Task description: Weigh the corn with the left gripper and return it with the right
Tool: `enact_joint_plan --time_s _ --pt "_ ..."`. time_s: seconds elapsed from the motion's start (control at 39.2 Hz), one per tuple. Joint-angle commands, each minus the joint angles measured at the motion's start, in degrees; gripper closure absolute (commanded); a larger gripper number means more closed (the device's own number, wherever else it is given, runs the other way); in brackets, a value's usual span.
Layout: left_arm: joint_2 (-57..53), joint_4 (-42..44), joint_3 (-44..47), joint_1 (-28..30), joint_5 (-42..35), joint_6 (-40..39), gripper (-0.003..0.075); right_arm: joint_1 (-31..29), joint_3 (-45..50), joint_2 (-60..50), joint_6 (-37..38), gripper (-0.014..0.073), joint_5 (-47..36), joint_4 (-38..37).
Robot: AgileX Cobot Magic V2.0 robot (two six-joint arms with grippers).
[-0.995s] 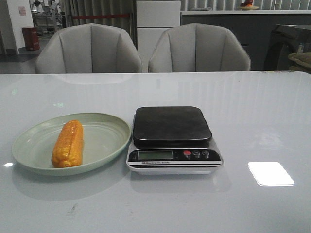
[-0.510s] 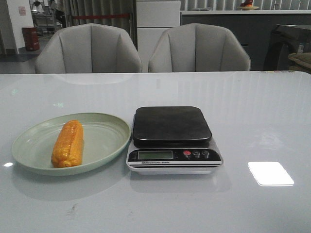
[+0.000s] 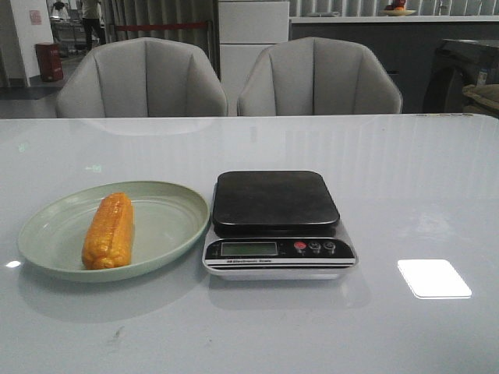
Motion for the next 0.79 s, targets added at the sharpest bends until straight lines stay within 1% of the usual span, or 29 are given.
enact_joint_plan --time_s 0.0,0.38,0.48,0.59,0.61,0.69,0.77 --pt "-1.24 0.02 1.77 -0.06 -5.01 -0.34 0.0598 -0.33 -1.50 0.62 -0.64 0.0426 -4.27 -0.51" --pt "-1.24 0.02 1.77 -0.06 -5.01 -0.34 0.0598 -0.39 -1.04 0.62 -0.64 0.0426 -4.35 -0.51" --pt "-1.24 0.02 1.77 -0.06 -5.01 -0.34 0.0598 -1.47 -0.34 0.62 -0.64 0.0426 -4.73 -0.51" --pt "-1.24 0.02 1.77 -0.06 -5.01 -0.34 0.0598 -5.15 0.96 0.62 -0.64 0.0426 -5.22 -0.58" --pt "-1.24 0.02 1.77 -0.06 -5.01 -0.34 0.0598 -6.92 1.62 0.62 -0.64 0.0426 -5.82 -0.60" --pt "-1.24 0.02 1.77 -0.06 -5.01 -0.34 0.0598 -11.30 4.75 0.32 -0.64 0.0426 -9.36 -0.65" --pt "-1.24 0.02 1.77 -0.06 -5.01 -0.34 0.0598 -14.38 7.89 -0.81 -0.64 0.0426 -13.54 -0.65"
